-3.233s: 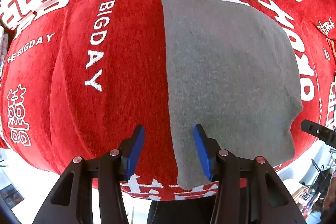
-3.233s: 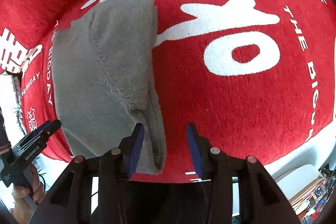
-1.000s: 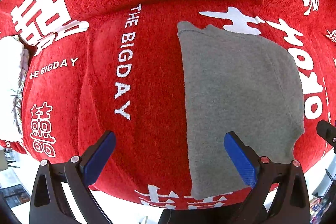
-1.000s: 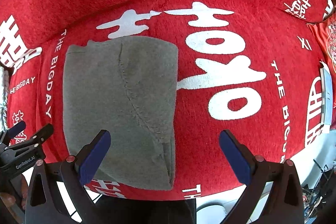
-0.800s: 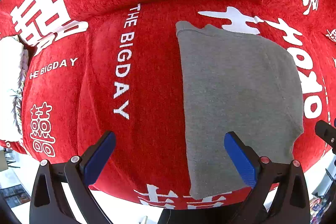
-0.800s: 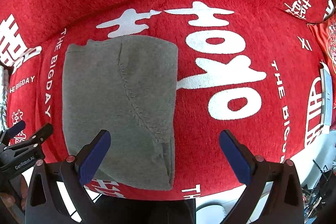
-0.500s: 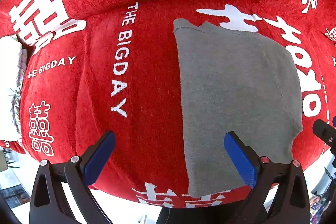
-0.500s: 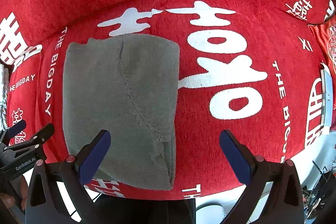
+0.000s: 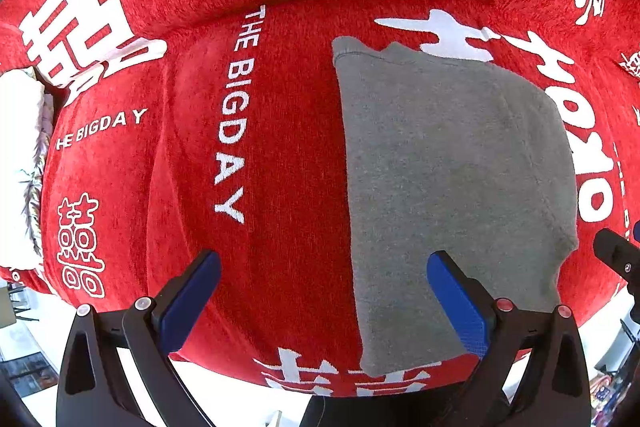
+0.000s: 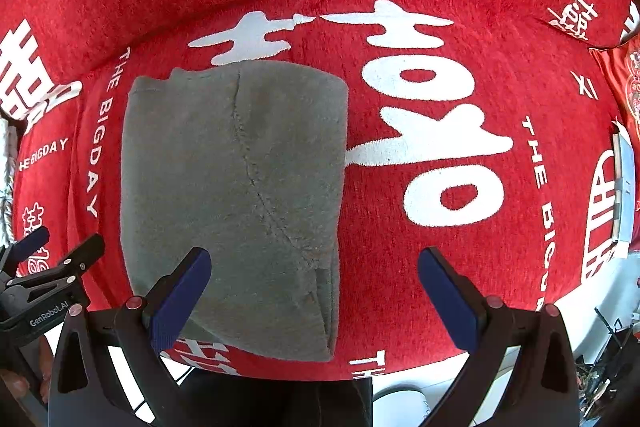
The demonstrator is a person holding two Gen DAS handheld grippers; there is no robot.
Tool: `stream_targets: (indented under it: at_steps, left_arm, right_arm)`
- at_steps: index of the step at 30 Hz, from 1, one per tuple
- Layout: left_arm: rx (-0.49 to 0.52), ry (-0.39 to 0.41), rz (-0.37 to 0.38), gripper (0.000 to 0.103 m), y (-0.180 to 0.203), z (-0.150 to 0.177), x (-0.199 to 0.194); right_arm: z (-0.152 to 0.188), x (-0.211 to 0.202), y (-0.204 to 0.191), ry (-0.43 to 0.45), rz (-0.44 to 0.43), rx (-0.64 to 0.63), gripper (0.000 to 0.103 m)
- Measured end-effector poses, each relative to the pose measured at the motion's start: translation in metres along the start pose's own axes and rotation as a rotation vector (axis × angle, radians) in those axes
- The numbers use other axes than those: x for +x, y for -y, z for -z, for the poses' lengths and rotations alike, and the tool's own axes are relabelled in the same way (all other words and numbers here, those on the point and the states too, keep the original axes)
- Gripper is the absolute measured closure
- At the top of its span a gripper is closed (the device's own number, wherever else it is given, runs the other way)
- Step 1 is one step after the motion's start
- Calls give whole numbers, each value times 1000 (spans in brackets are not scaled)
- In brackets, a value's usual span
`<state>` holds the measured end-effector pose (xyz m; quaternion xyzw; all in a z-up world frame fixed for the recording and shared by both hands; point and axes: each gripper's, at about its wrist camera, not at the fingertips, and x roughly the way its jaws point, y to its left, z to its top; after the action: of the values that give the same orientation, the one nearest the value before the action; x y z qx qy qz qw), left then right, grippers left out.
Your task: Fold small clothes
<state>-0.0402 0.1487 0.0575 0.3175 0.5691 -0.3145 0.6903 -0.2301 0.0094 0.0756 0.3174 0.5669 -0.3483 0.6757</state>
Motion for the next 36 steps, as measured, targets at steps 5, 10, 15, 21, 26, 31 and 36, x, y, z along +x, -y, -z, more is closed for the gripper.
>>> stream_targets:
  at_steps: [5,10,15,21,26,31,36]
  left_arm:
    - [0,-1,-1,0,-1,0,1]
    - [0,-1,-2,0,-1,0,1]
    - [7,-1,-9,0,-2,0,2]
    - [1,0,-11,0,-3,-1,2]
    - [12,12,-28,0,-1,0,0]
    - [34,35,-39,0,3,0,-2]
    - [31,34,-29,0,6,-2,-1]
  right_arm:
    - [0,0,-1,-1,-1,-1,0]
    - [0,1,-1,0,0,0,0]
    - [0,1,-2,0,1,-3,0]
    - [0,2,-3,0,2,-5,0]
    - [-1,2,-5,-1,6,-10,0]
    - [-3,2,-7,-1,10,-13,0]
    - [-3,3,-7,1,18,-14,0]
